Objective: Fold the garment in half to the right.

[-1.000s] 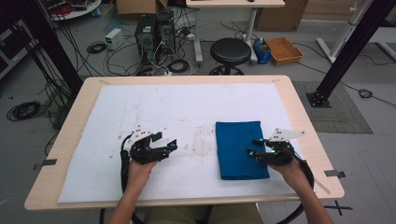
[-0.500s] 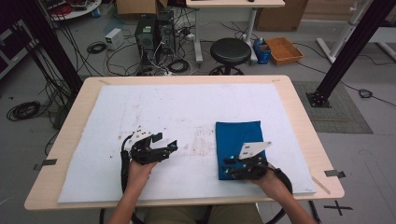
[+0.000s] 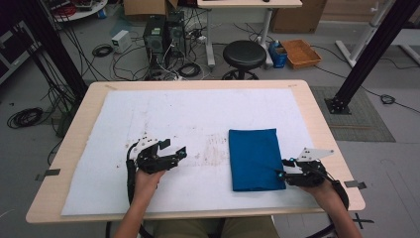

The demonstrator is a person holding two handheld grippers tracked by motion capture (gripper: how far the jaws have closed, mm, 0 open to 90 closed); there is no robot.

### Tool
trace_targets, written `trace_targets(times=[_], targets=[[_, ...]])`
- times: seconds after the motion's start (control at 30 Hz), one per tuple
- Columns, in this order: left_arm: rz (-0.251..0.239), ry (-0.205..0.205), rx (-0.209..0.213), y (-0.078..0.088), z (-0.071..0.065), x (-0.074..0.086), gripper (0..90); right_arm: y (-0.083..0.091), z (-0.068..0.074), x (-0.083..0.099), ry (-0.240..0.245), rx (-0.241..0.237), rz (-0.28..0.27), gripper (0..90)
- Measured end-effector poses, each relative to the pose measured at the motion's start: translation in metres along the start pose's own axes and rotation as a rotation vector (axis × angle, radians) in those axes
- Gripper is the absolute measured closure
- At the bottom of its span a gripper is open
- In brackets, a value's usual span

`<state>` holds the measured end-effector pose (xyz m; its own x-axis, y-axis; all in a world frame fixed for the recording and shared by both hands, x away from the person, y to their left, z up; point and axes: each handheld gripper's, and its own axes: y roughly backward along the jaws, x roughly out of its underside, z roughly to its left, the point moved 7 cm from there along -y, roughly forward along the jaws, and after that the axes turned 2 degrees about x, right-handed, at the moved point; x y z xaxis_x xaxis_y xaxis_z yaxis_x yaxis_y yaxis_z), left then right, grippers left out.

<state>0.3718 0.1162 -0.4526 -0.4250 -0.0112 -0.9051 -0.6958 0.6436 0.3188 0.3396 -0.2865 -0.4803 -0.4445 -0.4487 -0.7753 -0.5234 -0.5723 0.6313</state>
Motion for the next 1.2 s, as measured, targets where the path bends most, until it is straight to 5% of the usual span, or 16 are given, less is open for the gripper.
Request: trace_targets(times=[0.03,0.07,0.1,0.13,0.2,0.4,0.5,0.6,0.77,1.2], targets=[[0.000,0.000,0.000,0.000,0.000,0.000,24.1,0.000,0.000,0.000,0.000,0.000,0.000,41.6],[-0.004,0.004,-0.006,0.002,0.003,-0.001,24.1,0.006,-0.002,-0.012,-0.016,0.019,-0.091,32.1],[-0.004,0.004,-0.006,0.002,0.003,-0.001,24.1,0.006,-0.002,-0.012,-0.016,0.019,-0.091,32.1],[-0.007,0.004,-0.008,0.003,0.004,-0.001,24.1,0.012,-0.005,-0.025,-0.021,0.059,-0.170,24.5],[-0.019,0.004,0.002,0.006,0.007,-0.004,24.1,0.015,-0.010,-0.038,-0.021,0.103,-0.219,20.6],[-0.039,-0.041,0.026,0.010,0.010,-0.006,24.1,0.022,-0.024,-0.055,-0.035,0.203,-0.273,19.2],[-0.039,-0.074,0.044,0.010,0.009,-0.005,24.3,0.024,-0.027,-0.053,-0.058,0.214,-0.281,19.1],[-0.050,-0.148,0.048,0.008,0.008,-0.003,24.3,0.026,-0.034,-0.046,-0.066,0.226,-0.274,19.1],[-0.035,-0.159,0.062,0.008,0.006,-0.002,24.4,0.026,-0.039,-0.038,-0.081,0.232,-0.264,19.1],[-0.086,-0.146,0.080,0.021,0.004,-0.006,24.3,0.039,-0.041,-0.026,-0.113,0.269,-0.271,19.1]])
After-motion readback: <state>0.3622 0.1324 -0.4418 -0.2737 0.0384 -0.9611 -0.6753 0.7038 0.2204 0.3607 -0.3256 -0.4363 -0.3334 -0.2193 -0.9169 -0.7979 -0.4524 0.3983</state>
